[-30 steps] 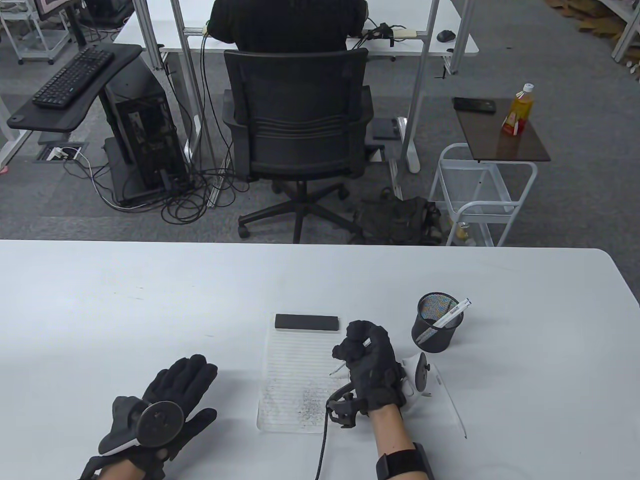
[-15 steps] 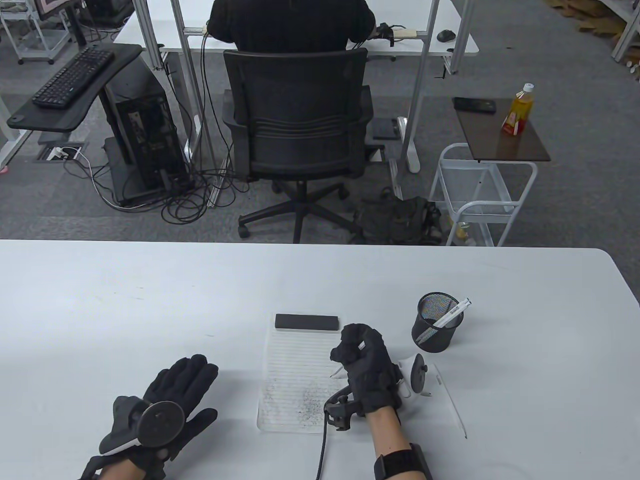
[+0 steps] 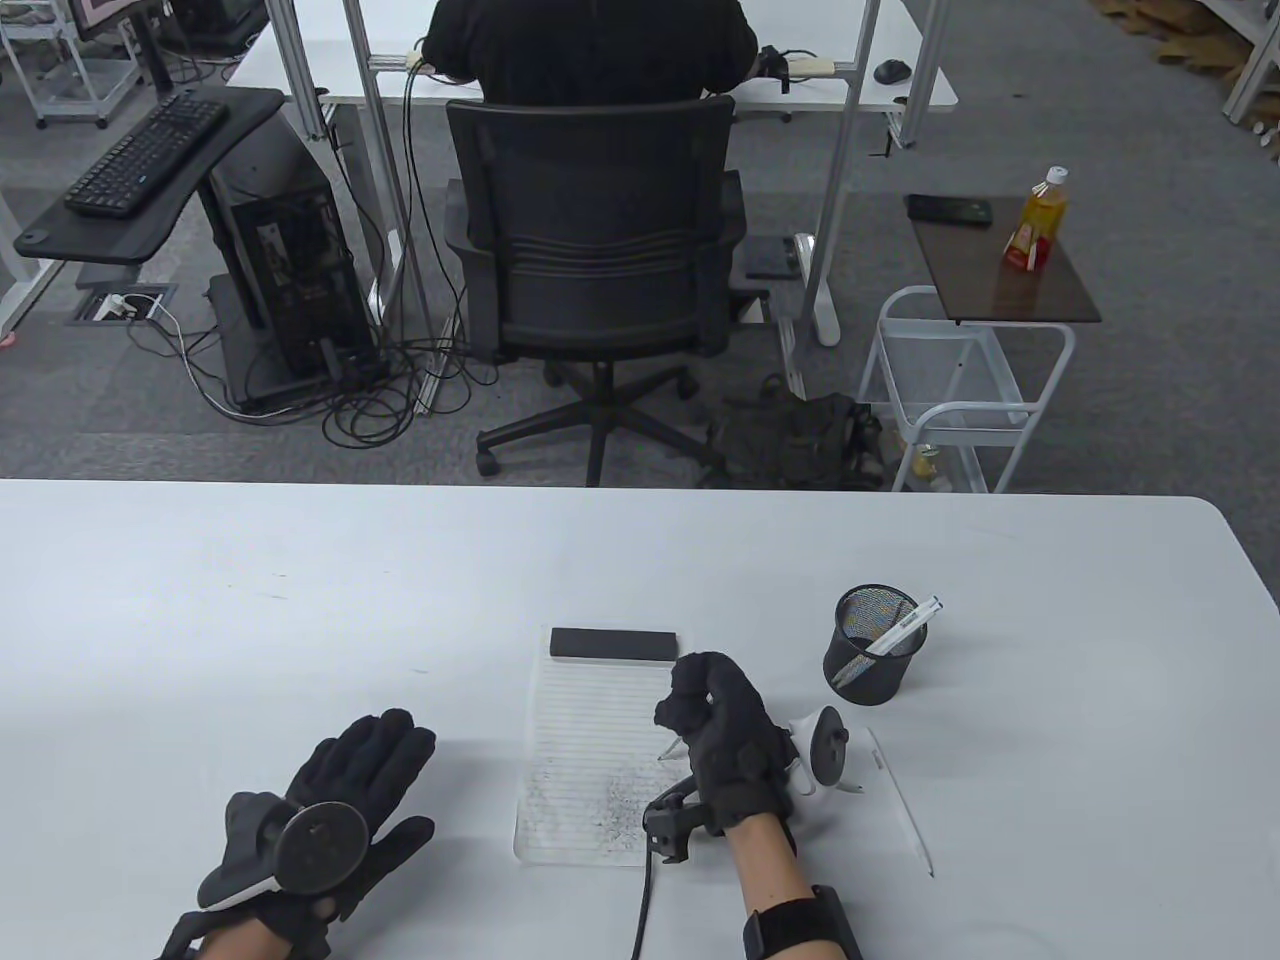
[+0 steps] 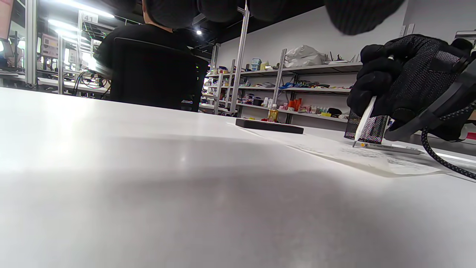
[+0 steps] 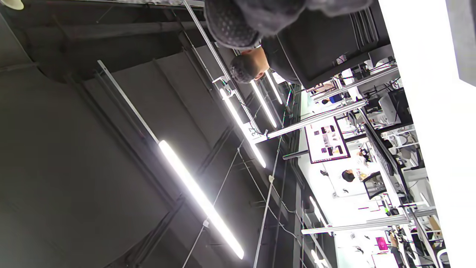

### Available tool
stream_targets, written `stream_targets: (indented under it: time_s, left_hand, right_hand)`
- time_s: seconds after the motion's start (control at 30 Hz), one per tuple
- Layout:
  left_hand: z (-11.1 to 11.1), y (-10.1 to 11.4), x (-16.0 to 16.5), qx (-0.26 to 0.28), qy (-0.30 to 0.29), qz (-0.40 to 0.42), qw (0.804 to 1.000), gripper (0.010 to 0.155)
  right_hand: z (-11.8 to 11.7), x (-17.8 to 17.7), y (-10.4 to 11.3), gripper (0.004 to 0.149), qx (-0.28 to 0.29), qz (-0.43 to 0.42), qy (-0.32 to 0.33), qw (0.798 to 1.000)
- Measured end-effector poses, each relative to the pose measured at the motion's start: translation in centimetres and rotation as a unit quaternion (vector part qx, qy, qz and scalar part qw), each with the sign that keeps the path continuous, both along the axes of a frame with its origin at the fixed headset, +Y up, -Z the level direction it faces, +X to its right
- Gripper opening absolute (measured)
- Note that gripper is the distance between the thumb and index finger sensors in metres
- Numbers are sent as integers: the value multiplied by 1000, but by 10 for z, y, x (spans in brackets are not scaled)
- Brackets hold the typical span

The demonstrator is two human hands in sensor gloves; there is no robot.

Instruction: Press to extend mechanical pencil leads

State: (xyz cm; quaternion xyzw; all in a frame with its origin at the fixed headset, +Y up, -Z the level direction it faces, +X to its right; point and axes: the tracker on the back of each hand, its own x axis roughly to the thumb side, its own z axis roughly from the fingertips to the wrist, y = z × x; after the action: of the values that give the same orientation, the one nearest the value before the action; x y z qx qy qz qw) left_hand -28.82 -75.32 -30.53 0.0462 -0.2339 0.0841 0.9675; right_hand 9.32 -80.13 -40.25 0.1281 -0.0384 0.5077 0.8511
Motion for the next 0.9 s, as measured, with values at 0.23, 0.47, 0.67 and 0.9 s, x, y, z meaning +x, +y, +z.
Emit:
stream_targets:
  time_s: [0.23, 0.47, 0.67, 0.9]
  left_hand:
    - [0, 0, 0, -1, 0, 0, 1000, 81]
    - [0, 0, 0, 0, -1, -1, 1000, 81]
    - [0, 0, 0, 0, -1, -1, 1000, 81]
    - [0, 0, 0, -1, -1, 0, 1000, 81]
  right_hand:
    - [0, -2, 1, 49, 3, 14, 2, 1000]
    - [0, -3, 1, 49, 3, 18, 0, 1000]
    - [0, -4, 0, 49, 2, 20, 1, 1000]
    - [0, -4, 1, 49, 1, 20, 0, 1000]
